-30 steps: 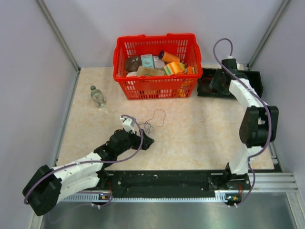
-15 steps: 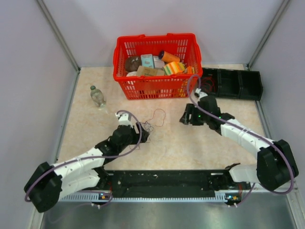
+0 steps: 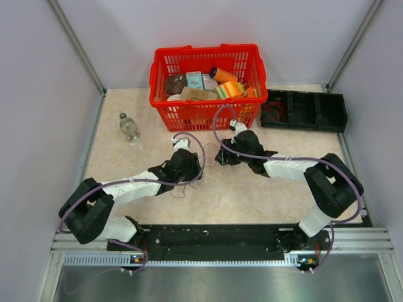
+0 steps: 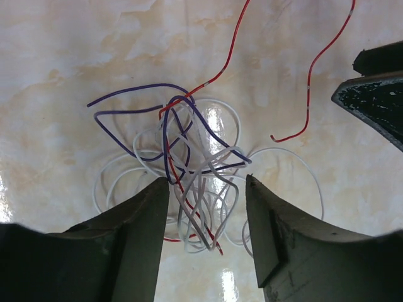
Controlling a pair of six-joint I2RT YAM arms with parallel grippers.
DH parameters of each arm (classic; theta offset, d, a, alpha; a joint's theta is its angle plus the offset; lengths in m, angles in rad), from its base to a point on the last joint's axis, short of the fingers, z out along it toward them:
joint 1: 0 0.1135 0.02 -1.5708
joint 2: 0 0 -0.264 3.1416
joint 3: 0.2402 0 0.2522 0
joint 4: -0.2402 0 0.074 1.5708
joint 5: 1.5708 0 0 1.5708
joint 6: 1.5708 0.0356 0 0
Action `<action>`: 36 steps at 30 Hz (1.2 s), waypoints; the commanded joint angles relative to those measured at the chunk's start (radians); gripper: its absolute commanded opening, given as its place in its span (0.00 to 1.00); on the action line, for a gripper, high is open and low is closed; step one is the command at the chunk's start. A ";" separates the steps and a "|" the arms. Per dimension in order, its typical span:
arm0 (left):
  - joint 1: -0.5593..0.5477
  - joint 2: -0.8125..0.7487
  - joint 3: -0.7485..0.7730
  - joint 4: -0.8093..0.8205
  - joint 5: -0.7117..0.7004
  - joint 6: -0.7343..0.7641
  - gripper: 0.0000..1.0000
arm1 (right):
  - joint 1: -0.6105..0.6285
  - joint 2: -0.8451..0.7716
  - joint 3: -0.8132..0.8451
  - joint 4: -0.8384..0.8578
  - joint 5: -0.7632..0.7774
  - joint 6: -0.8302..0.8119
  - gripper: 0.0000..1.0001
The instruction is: Untangle the cables
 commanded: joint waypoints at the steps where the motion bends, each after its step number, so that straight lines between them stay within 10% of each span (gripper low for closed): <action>1: 0.002 0.054 0.079 -0.085 -0.028 -0.008 0.53 | 0.055 0.051 0.052 0.220 0.081 -0.081 0.53; 16: 0.002 -0.082 -0.050 0.039 -0.012 -0.003 0.34 | 0.098 0.197 0.177 0.197 0.379 -0.145 0.50; 36: 0.002 -0.133 -0.094 0.077 0.000 0.003 0.00 | 0.103 0.292 0.200 0.271 0.192 -0.256 0.32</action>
